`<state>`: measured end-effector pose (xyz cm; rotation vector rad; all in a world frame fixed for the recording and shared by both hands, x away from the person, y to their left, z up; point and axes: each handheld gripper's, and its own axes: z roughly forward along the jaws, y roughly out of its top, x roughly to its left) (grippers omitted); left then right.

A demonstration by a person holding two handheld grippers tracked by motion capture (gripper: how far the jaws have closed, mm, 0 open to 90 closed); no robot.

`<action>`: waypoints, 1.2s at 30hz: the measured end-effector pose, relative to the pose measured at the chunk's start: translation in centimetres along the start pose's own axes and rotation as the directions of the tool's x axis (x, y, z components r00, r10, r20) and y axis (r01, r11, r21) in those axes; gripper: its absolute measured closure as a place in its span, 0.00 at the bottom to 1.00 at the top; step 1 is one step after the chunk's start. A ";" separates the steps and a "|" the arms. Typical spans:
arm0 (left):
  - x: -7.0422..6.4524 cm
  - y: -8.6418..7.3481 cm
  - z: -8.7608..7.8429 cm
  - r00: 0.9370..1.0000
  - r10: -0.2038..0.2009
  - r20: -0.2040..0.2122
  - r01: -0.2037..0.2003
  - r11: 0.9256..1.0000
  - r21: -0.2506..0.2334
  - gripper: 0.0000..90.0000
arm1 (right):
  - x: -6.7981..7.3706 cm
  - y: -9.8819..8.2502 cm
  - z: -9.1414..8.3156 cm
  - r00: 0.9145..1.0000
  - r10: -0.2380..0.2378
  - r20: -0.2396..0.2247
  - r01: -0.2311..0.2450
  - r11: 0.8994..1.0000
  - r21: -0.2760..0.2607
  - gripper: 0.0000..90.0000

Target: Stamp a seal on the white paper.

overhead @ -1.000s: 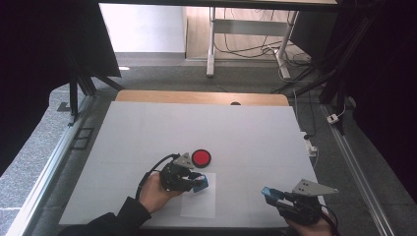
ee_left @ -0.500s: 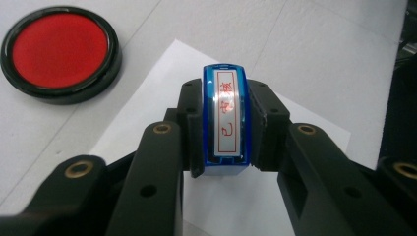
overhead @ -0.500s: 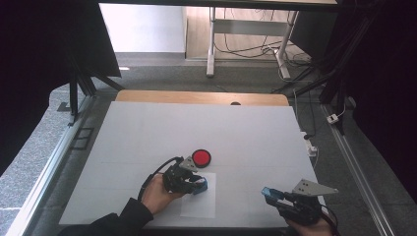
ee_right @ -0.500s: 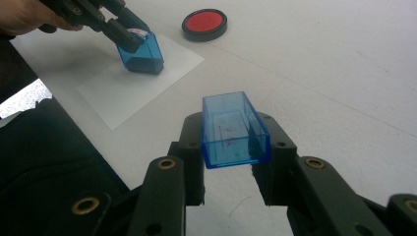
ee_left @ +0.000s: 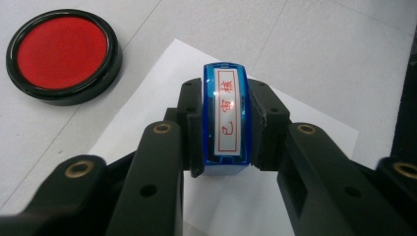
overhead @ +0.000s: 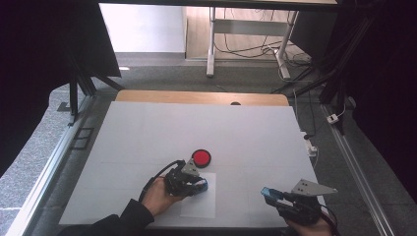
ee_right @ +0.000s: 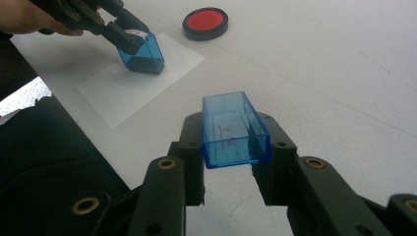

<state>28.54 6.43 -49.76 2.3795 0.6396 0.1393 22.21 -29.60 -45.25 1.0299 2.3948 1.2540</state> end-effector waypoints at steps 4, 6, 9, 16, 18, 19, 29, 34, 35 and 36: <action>0.1 -0.1 0.1 1.000 -0.016 0.006 0.016 1.000 -0.008 0.79 | 0.0 0.0 0.0 1.000 -0.005 0.002 0.005 1.000 0.005 0.76; 0.3 -0.1 0.1 0.999 -0.031 0.019 0.032 0.999 -0.011 0.79 | 0.0 0.0 0.0 1.000 -0.006 0.002 0.006 1.000 0.006 0.76; 0.7 -0.2 0.1 0.998 -0.048 0.038 0.048 0.999 -0.011 0.79 | 0.0 0.0 0.0 1.000 -0.006 0.001 0.006 1.000 0.006 0.76; 1.8 -0.5 0.1 0.989 -0.108 0.100 0.112 0.993 -0.026 0.79 | 0.0 0.0 0.1 1.000 -0.005 0.001 0.005 1.000 0.005 0.76; 1.4 -0.5 0.2 0.991 -0.101 0.083 0.104 0.994 -0.031 0.79 | 0.0 0.0 0.1 1.000 -0.006 0.002 0.006 1.000 0.006 0.76; 1.3 -0.5 0.1 0.994 -0.087 0.072 0.089 0.996 -0.028 0.79 | 0.1 0.0 0.1 1.000 -0.006 0.002 0.006 1.000 0.007 0.76; 0.6 -0.1 0.1 0.998 -0.043 0.036 0.043 0.999 -0.008 0.79 | 0.1 0.0 0.1 1.000 -0.011 0.000 0.011 1.000 0.011 0.76; 1.1 -0.2 0.1 0.997 -0.045 0.060 0.046 0.999 -0.015 0.79 | 0.1 0.0 0.1 1.000 -0.012 -0.004 0.012 1.000 0.010 0.76; 1.1 -0.2 0.1 0.997 -0.047 0.061 0.048 0.999 -0.014 0.79 | 0.1 0.0 0.1 1.000 -0.012 -0.005 0.012 1.000 0.010 0.76; 1.1 -0.1 0.1 0.997 -0.049 0.061 0.050 0.999 -0.014 0.78 | 0.1 0.0 0.1 1.000 -0.013 -0.005 0.013 1.000 0.010 0.76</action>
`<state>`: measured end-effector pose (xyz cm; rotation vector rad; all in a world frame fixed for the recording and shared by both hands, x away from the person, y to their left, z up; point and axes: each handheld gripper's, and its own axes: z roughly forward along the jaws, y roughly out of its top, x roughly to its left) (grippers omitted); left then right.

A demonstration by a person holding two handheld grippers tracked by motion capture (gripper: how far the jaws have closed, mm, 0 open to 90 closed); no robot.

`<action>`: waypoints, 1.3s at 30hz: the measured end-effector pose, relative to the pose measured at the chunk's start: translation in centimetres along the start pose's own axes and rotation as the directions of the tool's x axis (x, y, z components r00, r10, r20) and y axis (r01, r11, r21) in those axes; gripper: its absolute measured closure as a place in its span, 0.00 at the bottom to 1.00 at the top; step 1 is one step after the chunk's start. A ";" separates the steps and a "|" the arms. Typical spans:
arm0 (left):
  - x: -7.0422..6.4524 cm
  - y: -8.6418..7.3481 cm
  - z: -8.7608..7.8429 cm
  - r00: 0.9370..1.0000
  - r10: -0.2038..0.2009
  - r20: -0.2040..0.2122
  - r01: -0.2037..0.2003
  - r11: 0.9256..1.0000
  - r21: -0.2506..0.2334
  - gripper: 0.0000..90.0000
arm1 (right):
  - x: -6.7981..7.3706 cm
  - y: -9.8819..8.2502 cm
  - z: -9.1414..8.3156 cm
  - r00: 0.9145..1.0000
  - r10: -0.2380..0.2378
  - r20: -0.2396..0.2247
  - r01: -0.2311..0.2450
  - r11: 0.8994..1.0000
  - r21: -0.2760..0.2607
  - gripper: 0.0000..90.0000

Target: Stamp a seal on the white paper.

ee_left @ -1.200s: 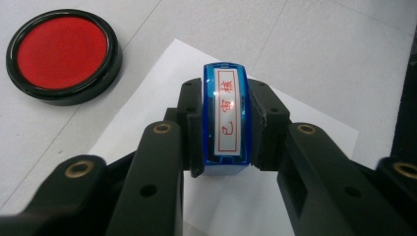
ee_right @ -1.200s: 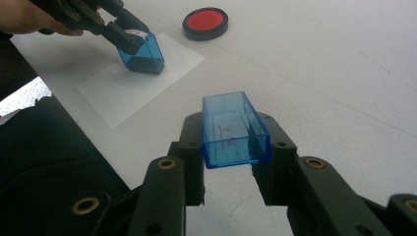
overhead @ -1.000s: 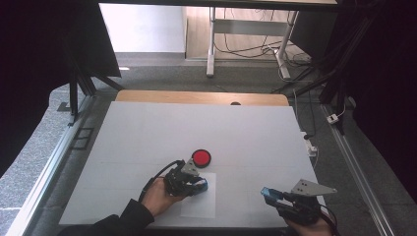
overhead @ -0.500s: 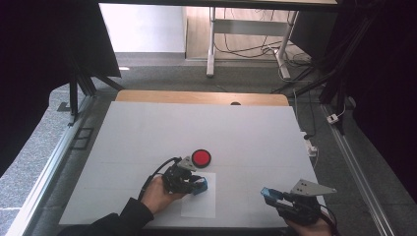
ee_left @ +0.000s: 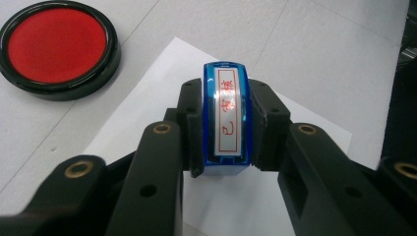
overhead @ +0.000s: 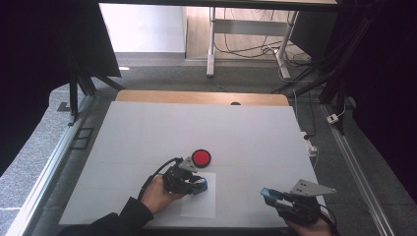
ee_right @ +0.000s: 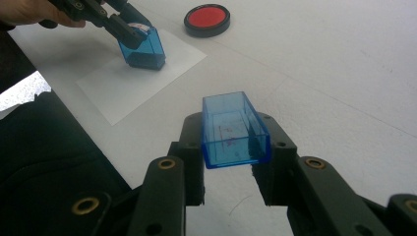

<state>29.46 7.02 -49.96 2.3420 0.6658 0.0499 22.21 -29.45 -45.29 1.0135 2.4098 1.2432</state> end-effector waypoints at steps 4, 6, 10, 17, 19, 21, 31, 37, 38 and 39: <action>0.1 0.2 -0.1 1.000 -0.002 0.005 0.002 1.000 0.004 0.78 | 0.0 0.0 0.0 1.000 -0.005 0.002 0.005 1.000 0.002 0.76; 0.1 0.2 -0.3 1.000 0.000 0.013 0.000 1.000 -0.006 0.78 | 0.0 0.0 0.0 1.000 -0.004 0.002 0.004 1.000 0.002 0.76; 0.3 0.4 -1.1 1.000 -0.013 0.022 0.014 0.999 -0.044 0.78 | 0.0 0.0 0.0 1.000 0.000 0.000 0.000 1.000 0.000 0.76; 0.7 0.5 -2.6 0.999 -0.018 0.046 0.022 0.996 -0.083 0.78 | 0.0 0.0 0.0 1.000 0.003 0.001 -0.003 1.000 0.003 0.76; 0.7 0.5 -3.0 0.999 -0.013 0.049 0.018 0.996 -0.091 0.78 | 0.0 0.0 0.0 1.000 0.003 0.001 -0.003 1.000 0.004 0.76; 0.8 0.6 -3.4 0.998 -0.015 0.054 0.020 0.995 -0.102 0.78 | 0.0 0.0 0.0 1.000 0.003 0.001 -0.003 1.000 0.004 0.76; 1.2 0.6 -5.2 0.996 -0.019 0.091 0.034 0.987 -0.157 0.78 | -0.2 0.1 0.0 1.000 0.011 -0.003 -0.011 1.000 0.010 0.76; 1.2 0.8 -6.0 0.994 -0.005 0.108 0.026 0.982 -0.187 0.78 | -0.2 0.1 0.0 1.000 0.012 -0.004 -0.012 1.000 0.009 0.76; 1.2 0.8 -6.1 0.994 -0.006 0.111 0.027 0.981 -0.191 0.78 | -0.2 0.1 0.0 1.000 0.012 -0.004 -0.012 1.000 0.010 0.76; 1.2 0.8 -6.2 0.994 -0.008 0.112 0.030 0.980 -0.194 0.78 | -0.2 0.1 0.0 1.000 0.012 -0.004 -0.012 1.000 0.010 0.76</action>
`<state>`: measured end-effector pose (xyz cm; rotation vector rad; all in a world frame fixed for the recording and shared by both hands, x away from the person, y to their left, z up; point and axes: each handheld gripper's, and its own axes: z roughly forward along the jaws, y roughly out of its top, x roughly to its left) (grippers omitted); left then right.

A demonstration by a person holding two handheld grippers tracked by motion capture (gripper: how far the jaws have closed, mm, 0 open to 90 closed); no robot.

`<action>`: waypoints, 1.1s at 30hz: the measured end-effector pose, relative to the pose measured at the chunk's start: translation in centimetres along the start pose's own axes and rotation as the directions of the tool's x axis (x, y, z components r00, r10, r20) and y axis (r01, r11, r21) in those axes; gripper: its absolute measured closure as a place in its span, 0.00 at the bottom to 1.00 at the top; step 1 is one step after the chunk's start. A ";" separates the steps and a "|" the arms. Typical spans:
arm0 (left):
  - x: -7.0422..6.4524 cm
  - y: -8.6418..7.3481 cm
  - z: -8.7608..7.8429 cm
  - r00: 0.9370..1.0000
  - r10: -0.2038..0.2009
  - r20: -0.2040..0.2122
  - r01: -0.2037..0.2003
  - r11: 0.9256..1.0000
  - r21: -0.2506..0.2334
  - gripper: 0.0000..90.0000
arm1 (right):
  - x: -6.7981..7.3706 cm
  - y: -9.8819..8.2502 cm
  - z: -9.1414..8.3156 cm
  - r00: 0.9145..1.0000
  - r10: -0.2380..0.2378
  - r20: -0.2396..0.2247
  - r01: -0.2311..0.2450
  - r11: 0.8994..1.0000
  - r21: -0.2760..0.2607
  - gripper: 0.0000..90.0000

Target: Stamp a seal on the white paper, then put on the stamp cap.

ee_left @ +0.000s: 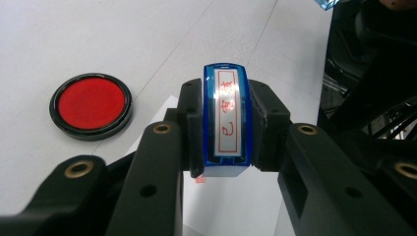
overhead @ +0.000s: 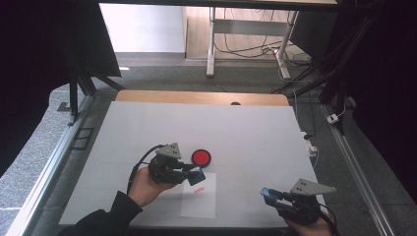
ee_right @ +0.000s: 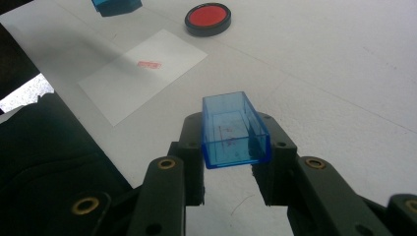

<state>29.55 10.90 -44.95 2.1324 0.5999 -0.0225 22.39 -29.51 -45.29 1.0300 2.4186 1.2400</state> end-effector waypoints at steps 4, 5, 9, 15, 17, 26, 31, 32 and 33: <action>-0.1 0.1 -0.4 1.000 0.005 0.013 -0.005 1.000 -0.017 0.78 | 0.0 0.0 0.0 1.000 0.000 -0.003 0.000 1.000 -0.002 0.76; -0.1 0.1 -0.5 1.000 0.007 0.018 -0.006 1.000 -0.024 0.78 | 0.0 0.0 0.0 1.000 0.000 -0.003 0.000 1.000 -0.002 0.76; -0.2 0.3 -1.0 0.999 0.017 0.031 -0.015 0.999 -0.045 0.78 | 0.0 0.0 0.0 1.000 -0.001 -0.002 0.001 1.000 -0.001 0.76; -0.4 0.4 -1.6 0.998 0.027 0.047 -0.024 0.997 -0.070 0.79 | 0.0 0.0 0.0 1.000 -0.003 0.001 0.003 1.000 0.000 0.76; -0.4 0.4 -1.8 0.998 0.029 0.053 -0.025 0.997 -0.078 0.79 | 0.0 0.0 0.0 1.000 -0.003 0.002 0.003 1.000 0.000 0.76; -0.7 0.6 -2.6 0.997 0.044 0.071 -0.036 0.994 -0.104 0.79 | 0.0 0.0 0.1 1.000 -0.002 -0.005 0.002 1.000 0.003 0.76; -0.7 0.6 -2.7 0.997 0.045 0.068 -0.037 0.994 -0.107 0.78 | 0.0 0.0 0.0 1.000 -0.001 0.001 0.001 1.000 -0.006 0.76; -0.7 0.6 -2.7 0.997 0.046 0.068 -0.038 0.994 -0.107 0.79 | 0.0 0.0 -0.1 1.000 0.001 -0.001 -0.001 1.000 -0.011 0.76; -0.7 0.6 -2.7 0.997 0.047 0.068 -0.040 0.993 -0.107 0.78 | 0.0 0.0 -0.1 1.000 0.007 -0.005 -0.007 1.000 -0.017 0.76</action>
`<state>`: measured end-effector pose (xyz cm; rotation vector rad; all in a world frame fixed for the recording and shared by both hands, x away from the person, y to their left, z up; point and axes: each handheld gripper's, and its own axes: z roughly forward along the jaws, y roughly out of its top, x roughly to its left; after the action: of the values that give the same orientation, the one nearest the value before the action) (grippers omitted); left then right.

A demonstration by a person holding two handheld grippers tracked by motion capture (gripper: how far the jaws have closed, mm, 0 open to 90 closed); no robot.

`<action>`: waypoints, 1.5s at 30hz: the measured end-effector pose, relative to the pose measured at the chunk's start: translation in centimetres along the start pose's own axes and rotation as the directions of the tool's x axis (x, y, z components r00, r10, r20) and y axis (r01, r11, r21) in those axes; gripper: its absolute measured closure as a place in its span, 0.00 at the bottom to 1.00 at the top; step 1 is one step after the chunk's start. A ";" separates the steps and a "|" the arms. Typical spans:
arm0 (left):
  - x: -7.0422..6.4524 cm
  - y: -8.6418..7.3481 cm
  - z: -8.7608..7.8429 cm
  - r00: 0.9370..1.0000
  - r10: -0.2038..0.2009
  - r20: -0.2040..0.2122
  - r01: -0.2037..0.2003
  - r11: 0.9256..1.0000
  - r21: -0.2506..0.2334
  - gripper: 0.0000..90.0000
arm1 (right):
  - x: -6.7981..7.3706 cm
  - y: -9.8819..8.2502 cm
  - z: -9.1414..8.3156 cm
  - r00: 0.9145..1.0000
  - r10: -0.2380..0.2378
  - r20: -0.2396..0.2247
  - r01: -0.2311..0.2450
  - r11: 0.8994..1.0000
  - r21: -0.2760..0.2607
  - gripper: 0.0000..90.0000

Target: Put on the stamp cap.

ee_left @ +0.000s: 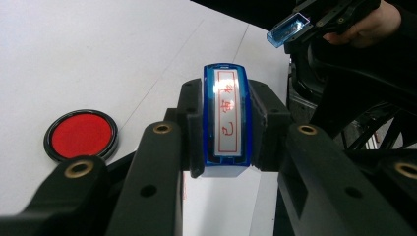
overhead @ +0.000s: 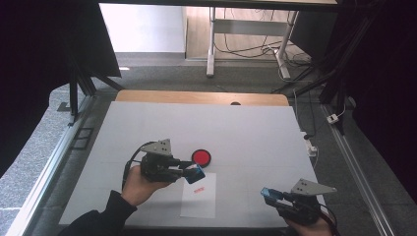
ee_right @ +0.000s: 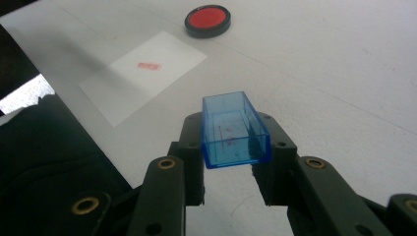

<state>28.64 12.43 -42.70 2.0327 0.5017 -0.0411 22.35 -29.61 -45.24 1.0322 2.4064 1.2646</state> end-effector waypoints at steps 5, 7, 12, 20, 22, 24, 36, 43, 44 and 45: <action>0.1 -0.1 -0.2 1.000 -0.004 0.001 0.004 1.000 -0.003 0.78 | 0.2 0.2 -0.1 1.000 -0.007 -0.002 0.007 1.000 -0.006 0.76; 0.1 0.0 -0.2 1.000 0.002 -0.002 -0.002 1.000 -0.004 0.78 | 0.3 0.3 0.0 1.000 -0.011 -0.004 0.011 1.000 -0.010 0.76; 0.2 0.0 -0.2 1.000 0.005 -0.005 -0.005 1.000 -0.003 0.79 | 0.4 0.5 0.1 1.000 -0.010 -0.017 0.010 1.000 -0.022 0.76; 0.3 -0.1 -0.2 1.000 0.016 0.001 -0.016 1.000 0.001 0.78 | 1.0 1.4 0.8 0.996 -0.037 -0.076 0.036 0.999 -0.022 0.76; 0.5 -0.3 -0.2 1.000 0.016 0.004 -0.016 1.000 0.003 0.78 | 1.1 1.5 1.1 0.994 -0.041 -0.105 0.039 0.999 -0.018 0.76; 0.6 -0.4 -0.2 1.000 0.012 0.004 -0.012 1.000 0.004 0.78 | 1.1 1.7 1.3 0.991 -0.051 -0.123 0.051 0.999 -0.007 0.76; 0.6 -0.3 -0.1 1.000 0.025 0.008 -0.025 1.000 0.008 0.78 | 2.0 3.1 3.1 0.966 -0.115 -0.230 0.111 0.993 -0.031 0.76; 0.6 -0.3 -0.2 0.999 0.030 0.015 -0.030 1.000 0.005 0.78 | 2.4 3.8 4.6 0.946 -0.110 -0.304 0.115 0.993 0.000 0.76; 0.6 -0.3 -0.2 0.999 0.031 0.016 -0.031 1.000 0.005 0.78 | 2.5 3.9 4.8 0.944 -0.113 -0.308 0.118 0.993 -0.004 0.76; 0.6 -0.3 -0.2 0.999 0.031 0.019 -0.031 1.000 0.004 0.78 | 2.5 4.1 5.0 0.941 -0.114 -0.317 0.118 0.993 -0.005 0.76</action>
<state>29.01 12.92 -42.97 2.0418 0.4586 -0.0423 24.93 -23.22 -44.71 0.7211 2.6674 1.4699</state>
